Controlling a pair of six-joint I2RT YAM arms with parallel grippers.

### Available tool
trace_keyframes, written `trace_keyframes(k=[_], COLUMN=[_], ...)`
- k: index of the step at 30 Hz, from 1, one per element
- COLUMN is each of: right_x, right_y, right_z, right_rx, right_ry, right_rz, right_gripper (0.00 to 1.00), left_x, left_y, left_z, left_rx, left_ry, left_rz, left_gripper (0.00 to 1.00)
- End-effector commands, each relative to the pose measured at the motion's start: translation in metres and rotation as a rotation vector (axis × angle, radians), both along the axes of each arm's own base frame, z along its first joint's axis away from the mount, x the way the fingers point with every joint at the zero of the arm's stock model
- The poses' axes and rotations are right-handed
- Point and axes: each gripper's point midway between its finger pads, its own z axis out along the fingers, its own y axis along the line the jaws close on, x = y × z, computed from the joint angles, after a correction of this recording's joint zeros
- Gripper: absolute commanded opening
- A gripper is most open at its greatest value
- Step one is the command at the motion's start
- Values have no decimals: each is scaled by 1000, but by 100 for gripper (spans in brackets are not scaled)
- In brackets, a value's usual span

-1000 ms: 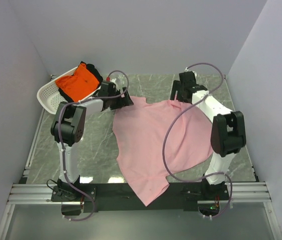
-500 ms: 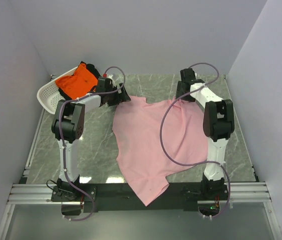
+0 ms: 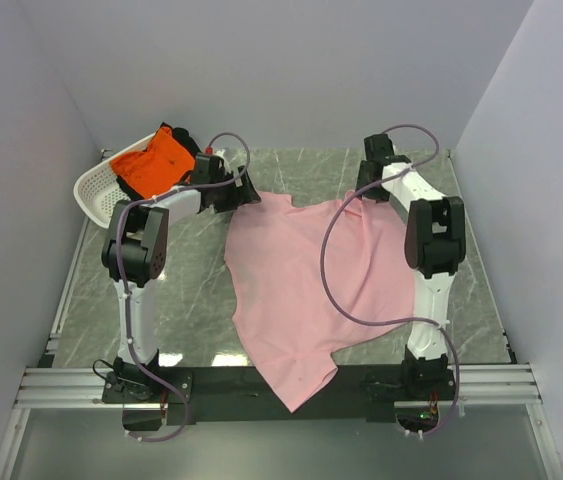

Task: Fold and stack the t-shirts
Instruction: Flatten the tshirt out

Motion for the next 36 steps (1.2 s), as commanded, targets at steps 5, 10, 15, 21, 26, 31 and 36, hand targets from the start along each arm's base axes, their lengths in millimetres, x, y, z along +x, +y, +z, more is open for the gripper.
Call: trace_keyframes(k=[5,10,15,21,26,31,36], right_x=[13,14,14,19,27,40,42], right_y=[-3,-8,-10,-20,-52,-75,-80], right_z=[-3,-7,-9,19,60,98,125], right_rx=[25,44,58,38,4,9,22], right_ry=[4,11,20,-43,-187,-328,-419], right_rz=[3,-3,-5,-36,-158,-272,-324], right_gripper=[51,43,25,0,0,0,47], left_x=[7,6,5,6,5,4,1], left_y=[-3,-2,-1,0,1,0,-17], left_z=[44,41,42,44,49,53,53], left_rx=[-19,-15,-10,-6,-6,-11,-10], left_ry=[-99,-97,-99,-107,-116,-120,-121], left_rz=[-25,-23,-20,-13,-13,-11,-40], left_gripper=[91,91,91,91,91,91,90])
